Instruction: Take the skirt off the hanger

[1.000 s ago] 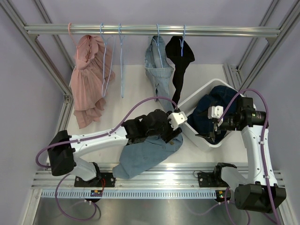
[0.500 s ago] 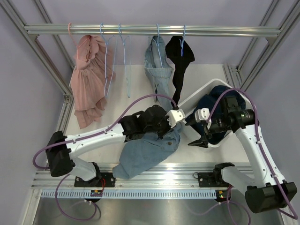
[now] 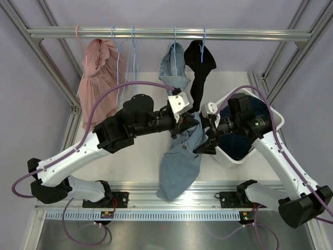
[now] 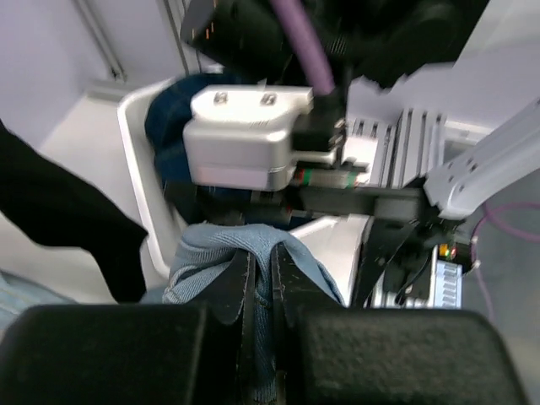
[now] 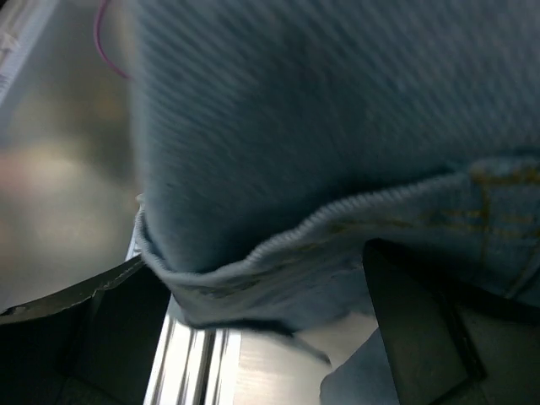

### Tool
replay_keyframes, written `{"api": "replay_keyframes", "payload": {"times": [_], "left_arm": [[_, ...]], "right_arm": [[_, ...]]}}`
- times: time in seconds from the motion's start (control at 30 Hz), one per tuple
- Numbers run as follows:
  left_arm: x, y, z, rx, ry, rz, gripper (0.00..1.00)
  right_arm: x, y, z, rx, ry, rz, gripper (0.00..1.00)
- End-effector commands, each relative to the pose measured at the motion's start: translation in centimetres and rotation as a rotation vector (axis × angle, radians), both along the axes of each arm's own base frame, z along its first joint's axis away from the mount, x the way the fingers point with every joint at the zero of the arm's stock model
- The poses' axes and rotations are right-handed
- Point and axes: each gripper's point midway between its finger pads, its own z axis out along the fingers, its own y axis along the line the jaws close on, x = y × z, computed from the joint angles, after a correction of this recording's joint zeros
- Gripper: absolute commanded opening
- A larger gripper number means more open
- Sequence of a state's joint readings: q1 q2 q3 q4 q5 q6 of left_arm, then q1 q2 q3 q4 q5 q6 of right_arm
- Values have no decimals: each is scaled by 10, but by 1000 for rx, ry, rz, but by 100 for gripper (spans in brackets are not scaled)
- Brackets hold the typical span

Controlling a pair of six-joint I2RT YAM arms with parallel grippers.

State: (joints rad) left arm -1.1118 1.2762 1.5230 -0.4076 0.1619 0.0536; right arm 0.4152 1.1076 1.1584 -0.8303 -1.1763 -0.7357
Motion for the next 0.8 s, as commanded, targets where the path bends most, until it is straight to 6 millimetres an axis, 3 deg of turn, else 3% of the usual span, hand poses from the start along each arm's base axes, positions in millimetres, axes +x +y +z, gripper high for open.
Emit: {"api": "replay_keyframes", "payload": {"times": [0.0, 0.1, 0.23, 0.27, 0.37, 0.53, 0.7, 0.77], "left_arm": [[-21, 1, 103, -282, -99, -90, 0], [-24, 3, 140, -372, -134, -97, 0], [-22, 0, 166, -427, -164, -97, 0], [-21, 0, 173, -449, -176, -96, 0], [-19, 2, 190, -488, -194, -80, 0], [-6, 3, 198, -495, -188, -6, 0], [8, 8, 189, -463, -164, 75, 0], [12, 13, 186, -450, -155, 111, 7]], "right_arm": [[0, 17, 43, 130, 14, 49, 100], [0, 20, 63, 175, 33, 56, 96], [-5, 19, 88, 203, 23, 44, 68], [-8, 18, 91, 203, 23, 41, 52], [-12, 13, 102, 201, 7, 20, 28], [-12, -9, 142, 212, -100, -75, 0], [7, -49, 184, 247, -160, -243, 0], [22, -72, 202, 248, -204, -362, 0]]}}
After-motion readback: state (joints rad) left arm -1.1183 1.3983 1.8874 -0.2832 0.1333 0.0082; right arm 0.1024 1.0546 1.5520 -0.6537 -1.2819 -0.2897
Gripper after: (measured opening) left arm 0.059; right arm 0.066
